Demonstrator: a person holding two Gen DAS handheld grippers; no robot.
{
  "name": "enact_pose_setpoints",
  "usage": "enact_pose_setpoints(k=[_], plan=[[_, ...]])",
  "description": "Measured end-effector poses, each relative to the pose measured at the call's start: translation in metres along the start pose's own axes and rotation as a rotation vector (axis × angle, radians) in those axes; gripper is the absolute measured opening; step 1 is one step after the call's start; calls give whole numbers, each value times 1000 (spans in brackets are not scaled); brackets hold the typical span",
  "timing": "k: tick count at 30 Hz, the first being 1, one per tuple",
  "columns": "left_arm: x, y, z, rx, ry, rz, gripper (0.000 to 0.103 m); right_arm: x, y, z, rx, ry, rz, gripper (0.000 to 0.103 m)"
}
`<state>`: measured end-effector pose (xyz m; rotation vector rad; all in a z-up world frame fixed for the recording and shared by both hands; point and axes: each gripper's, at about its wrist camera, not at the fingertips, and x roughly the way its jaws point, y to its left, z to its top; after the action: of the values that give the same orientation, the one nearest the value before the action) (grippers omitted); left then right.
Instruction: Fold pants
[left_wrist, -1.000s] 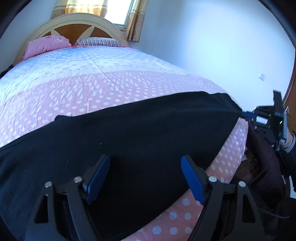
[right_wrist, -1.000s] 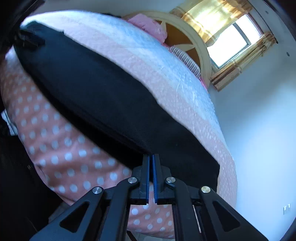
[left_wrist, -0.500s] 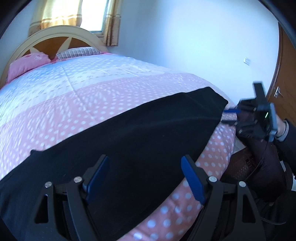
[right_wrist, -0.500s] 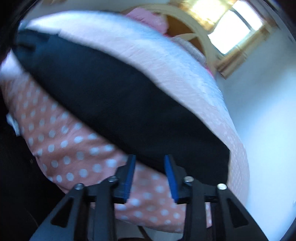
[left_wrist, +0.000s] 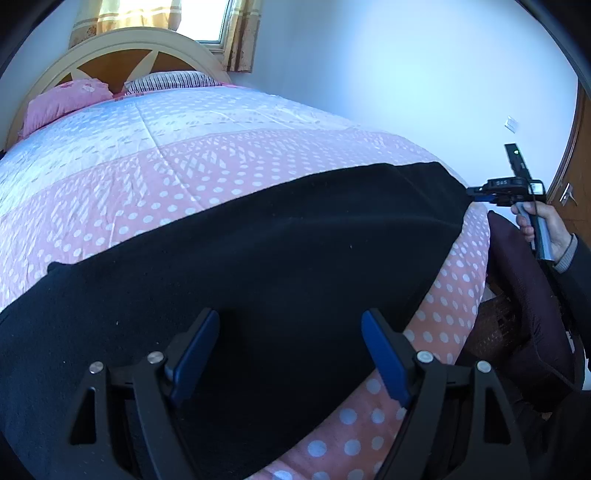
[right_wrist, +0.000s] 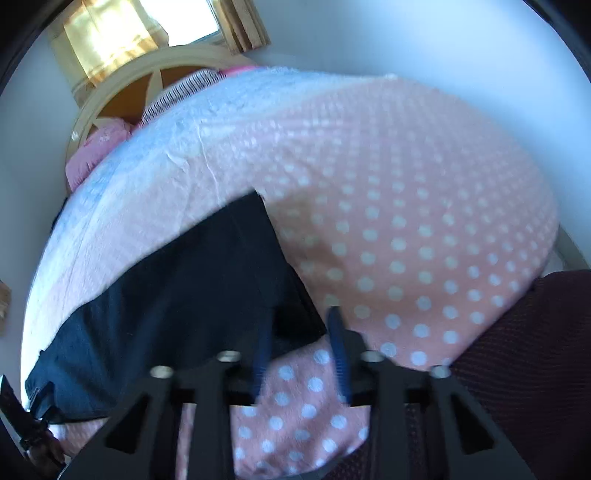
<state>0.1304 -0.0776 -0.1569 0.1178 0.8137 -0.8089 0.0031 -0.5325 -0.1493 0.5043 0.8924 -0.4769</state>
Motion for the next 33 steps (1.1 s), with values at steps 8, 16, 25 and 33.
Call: enact_pose_setpoints(k=[8,16,25,33], plan=[[-32,4,6,35,-95,83,83,-23,9,9,-78,-80,-103,26],[-52,76,-1,-88,-62,296,90,0,60,53,-157,-119,180,27],[-50,98,-17,-133,-14,330,90,41,73,51,-191,-61,-63,27],[-101,124,-31,-124,-64,450,90,-17,199,-8,-451,-141,201,39]])
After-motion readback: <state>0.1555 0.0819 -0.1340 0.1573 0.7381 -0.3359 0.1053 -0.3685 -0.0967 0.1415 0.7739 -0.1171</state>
